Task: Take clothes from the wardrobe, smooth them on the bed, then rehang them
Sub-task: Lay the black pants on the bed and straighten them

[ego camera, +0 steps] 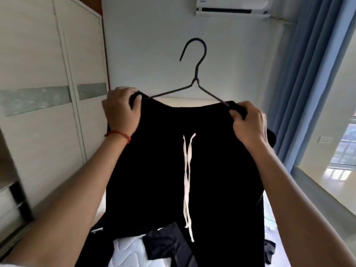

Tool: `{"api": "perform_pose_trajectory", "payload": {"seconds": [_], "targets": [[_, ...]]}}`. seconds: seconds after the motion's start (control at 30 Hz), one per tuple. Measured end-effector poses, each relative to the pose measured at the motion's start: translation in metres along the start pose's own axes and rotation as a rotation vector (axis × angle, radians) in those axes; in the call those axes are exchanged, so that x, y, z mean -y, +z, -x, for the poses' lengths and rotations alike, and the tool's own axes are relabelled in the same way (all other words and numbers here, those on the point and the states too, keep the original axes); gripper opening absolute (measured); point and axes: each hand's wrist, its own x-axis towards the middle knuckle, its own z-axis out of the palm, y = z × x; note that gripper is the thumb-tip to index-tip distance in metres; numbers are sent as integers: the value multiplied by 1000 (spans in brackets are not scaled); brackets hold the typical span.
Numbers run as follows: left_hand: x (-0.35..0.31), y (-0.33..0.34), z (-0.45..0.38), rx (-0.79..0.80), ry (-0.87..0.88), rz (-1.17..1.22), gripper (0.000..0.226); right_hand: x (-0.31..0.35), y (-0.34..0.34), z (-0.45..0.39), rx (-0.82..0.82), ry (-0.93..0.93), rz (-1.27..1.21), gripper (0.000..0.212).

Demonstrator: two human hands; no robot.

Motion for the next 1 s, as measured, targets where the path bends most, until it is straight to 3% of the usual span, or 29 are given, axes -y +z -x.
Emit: {"api": "perform_pose_trajectory", "payload": {"seconds": [0.17, 0.23, 0.33, 0.53, 0.7, 0.87, 1.0], "targets": [[76, -4, 4, 86, -116, -134, 41, -10, 15, -17, -7, 8, -129, 19], [92, 2, 0, 47, -159, -27, 36, -16, 35, -20, 41, 31, -152, 16], [122, 27, 3, 80, -361, 173, 30, -35, 83, -21, 152, 98, -128, 14], [229, 122, 90, 553, -612, 36, 25, -124, 215, 28, 515, 306, 78, 18], [314, 187, 198, 842, -730, -109, 33, -209, 311, 107, 689, 549, 166, 24], [367, 252, 273, 980, -806, -132, 23, -278, 384, 165, 708, 666, 241, 27], [402, 307, 309, 1015, -824, -145, 25, -326, 441, 176, 701, 653, 293, 27]]}}
